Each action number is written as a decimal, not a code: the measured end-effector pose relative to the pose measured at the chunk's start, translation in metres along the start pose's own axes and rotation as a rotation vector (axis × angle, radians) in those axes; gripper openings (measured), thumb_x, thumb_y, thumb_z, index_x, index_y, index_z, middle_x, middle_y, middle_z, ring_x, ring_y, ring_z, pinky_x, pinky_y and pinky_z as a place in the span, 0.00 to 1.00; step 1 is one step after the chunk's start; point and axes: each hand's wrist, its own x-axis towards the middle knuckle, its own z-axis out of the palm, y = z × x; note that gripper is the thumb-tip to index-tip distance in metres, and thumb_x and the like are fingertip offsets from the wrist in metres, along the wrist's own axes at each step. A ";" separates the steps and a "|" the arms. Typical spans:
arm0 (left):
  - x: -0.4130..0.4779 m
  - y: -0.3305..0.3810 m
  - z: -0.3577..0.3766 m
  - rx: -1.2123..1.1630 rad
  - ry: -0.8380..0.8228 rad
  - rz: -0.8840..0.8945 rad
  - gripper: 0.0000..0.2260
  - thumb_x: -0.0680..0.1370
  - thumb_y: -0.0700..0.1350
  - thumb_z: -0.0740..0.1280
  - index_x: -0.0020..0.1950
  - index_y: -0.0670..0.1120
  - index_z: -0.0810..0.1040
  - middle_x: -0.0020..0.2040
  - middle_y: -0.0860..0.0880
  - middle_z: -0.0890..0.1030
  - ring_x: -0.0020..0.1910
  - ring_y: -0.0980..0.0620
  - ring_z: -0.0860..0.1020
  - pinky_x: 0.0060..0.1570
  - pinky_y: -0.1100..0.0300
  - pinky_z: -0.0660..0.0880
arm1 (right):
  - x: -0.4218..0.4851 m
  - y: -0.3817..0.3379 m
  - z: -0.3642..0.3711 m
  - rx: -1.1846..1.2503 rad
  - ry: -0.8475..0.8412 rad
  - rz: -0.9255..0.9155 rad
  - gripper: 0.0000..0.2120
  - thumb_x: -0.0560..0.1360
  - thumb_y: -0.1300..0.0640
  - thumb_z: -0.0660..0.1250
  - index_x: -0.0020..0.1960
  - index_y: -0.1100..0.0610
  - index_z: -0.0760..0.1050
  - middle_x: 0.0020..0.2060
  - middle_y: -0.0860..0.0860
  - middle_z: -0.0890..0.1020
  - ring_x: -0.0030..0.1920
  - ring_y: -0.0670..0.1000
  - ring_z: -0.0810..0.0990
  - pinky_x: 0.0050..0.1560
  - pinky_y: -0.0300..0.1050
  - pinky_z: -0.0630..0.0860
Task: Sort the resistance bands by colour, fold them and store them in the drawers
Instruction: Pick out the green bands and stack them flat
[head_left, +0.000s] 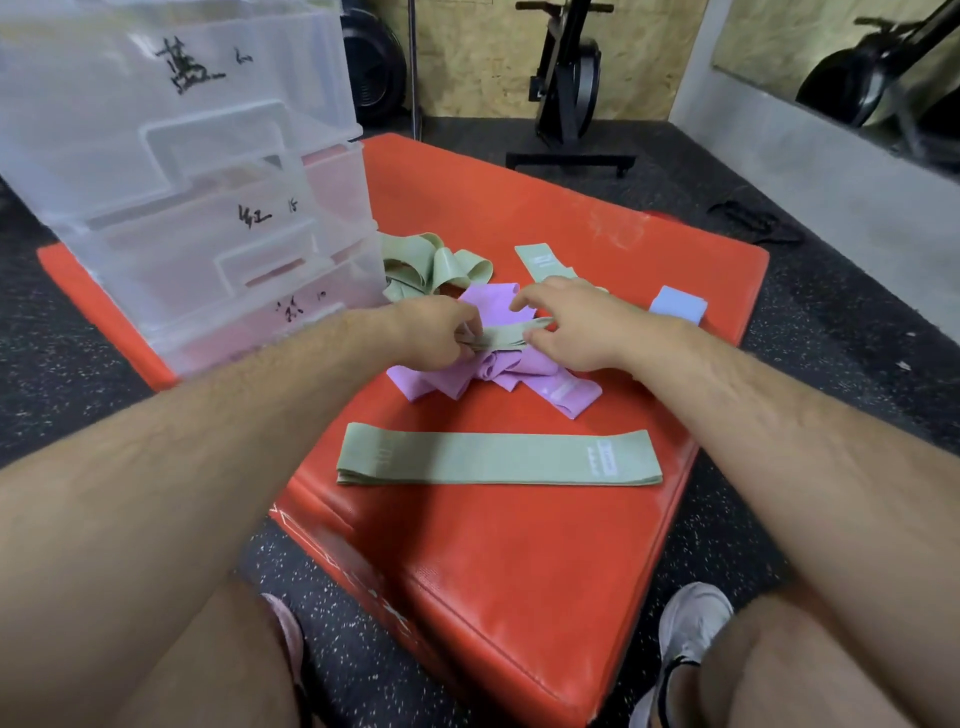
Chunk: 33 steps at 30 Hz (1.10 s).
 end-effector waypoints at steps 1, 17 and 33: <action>0.003 0.000 0.000 -0.005 0.001 0.007 0.13 0.77 0.48 0.68 0.61 0.52 0.77 0.56 0.52 0.80 0.49 0.51 0.74 0.51 0.57 0.73 | 0.003 -0.001 0.000 0.002 -0.006 -0.003 0.20 0.79 0.50 0.62 0.70 0.46 0.69 0.64 0.50 0.73 0.66 0.54 0.69 0.64 0.52 0.70; -0.015 0.010 -0.025 -0.257 0.441 0.144 0.07 0.80 0.45 0.64 0.49 0.41 0.75 0.40 0.52 0.77 0.38 0.52 0.73 0.35 0.68 0.66 | 0.010 -0.020 0.001 0.215 0.129 -0.023 0.09 0.76 0.48 0.67 0.52 0.52 0.76 0.44 0.47 0.81 0.46 0.51 0.78 0.42 0.46 0.71; -0.053 0.006 -0.047 -0.490 0.527 0.115 0.05 0.79 0.45 0.69 0.46 0.45 0.76 0.39 0.47 0.80 0.35 0.49 0.78 0.38 0.51 0.78 | -0.011 -0.031 -0.021 0.286 0.232 -0.071 0.03 0.77 0.57 0.69 0.47 0.54 0.75 0.38 0.47 0.79 0.38 0.48 0.75 0.36 0.45 0.68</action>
